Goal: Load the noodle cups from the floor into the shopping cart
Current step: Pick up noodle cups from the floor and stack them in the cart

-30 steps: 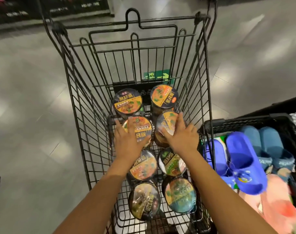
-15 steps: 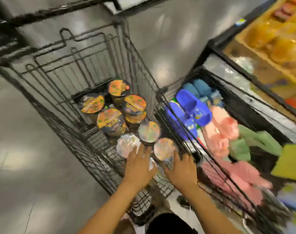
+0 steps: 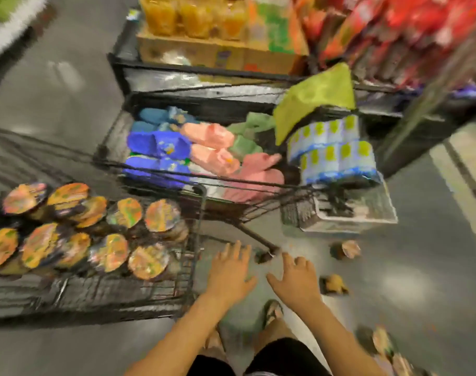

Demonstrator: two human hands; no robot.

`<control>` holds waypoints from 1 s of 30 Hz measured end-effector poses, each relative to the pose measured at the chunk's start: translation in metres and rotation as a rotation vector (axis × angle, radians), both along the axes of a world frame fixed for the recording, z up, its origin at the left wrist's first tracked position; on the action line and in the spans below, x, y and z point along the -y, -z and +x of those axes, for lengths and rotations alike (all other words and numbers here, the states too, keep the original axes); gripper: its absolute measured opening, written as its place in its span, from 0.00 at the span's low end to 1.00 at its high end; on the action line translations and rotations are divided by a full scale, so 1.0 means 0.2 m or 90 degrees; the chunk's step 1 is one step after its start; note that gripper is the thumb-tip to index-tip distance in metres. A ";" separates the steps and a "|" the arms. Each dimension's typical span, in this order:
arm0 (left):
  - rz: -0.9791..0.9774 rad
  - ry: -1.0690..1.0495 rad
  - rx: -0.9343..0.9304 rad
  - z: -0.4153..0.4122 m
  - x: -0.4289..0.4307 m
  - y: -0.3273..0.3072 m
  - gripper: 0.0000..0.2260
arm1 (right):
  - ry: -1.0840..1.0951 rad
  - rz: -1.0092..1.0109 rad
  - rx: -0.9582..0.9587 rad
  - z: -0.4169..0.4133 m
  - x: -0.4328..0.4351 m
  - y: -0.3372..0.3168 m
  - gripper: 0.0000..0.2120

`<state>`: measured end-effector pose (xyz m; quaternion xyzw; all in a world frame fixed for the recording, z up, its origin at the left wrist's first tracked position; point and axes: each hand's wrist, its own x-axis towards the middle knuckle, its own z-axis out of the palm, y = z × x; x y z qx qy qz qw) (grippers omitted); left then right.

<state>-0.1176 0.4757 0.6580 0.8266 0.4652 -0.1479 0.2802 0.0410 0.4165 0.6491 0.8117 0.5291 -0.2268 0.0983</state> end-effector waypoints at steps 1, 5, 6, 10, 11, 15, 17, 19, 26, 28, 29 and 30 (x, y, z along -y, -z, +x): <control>-0.002 0.045 -0.007 0.09 0.04 0.00 0.34 | 0.040 -0.010 -0.004 0.08 0.08 0.00 0.36; 0.008 0.194 -0.033 0.48 0.20 0.01 0.33 | 0.192 -0.040 -0.008 0.40 0.44 0.01 0.35; 0.006 0.228 -0.038 0.58 0.24 0.02 0.34 | 0.230 -0.055 -0.011 0.48 0.53 0.03 0.35; 0.012 0.334 -0.050 1.01 0.43 0.07 0.35 | 0.389 -0.089 -0.054 0.81 0.90 0.08 0.35; 0.006 0.353 -0.055 1.12 0.48 0.10 0.35 | 0.421 -0.093 -0.068 0.89 0.98 0.10 0.34; -0.016 0.382 -0.086 1.53 0.69 0.19 0.37 | 0.485 -0.082 -0.124 1.23 1.27 0.18 0.32; -0.019 0.391 -0.105 1.72 0.79 0.26 0.37 | 0.497 -0.080 -0.150 1.40 1.37 0.23 0.31; -0.040 0.404 -0.125 1.89 0.90 0.33 0.38 | 0.506 -0.083 -0.167 1.56 1.48 0.27 0.30; -0.062 0.541 -0.170 2.41 1.23 0.59 0.39 | 0.578 -0.128 -0.183 2.00 1.83 0.52 0.38; -0.057 0.573 -0.157 2.51 1.28 0.71 0.40 | 0.643 -0.128 -0.202 2.09 1.91 0.66 0.40; -0.056 0.588 -0.155 2.56 1.30 0.79 0.41 | 0.678 -0.130 -0.216 2.12 1.95 0.76 0.41; -0.053 0.604 -0.160 2.62 1.32 0.88 0.42 | 0.714 -0.132 -0.233 2.15 1.98 0.87 0.42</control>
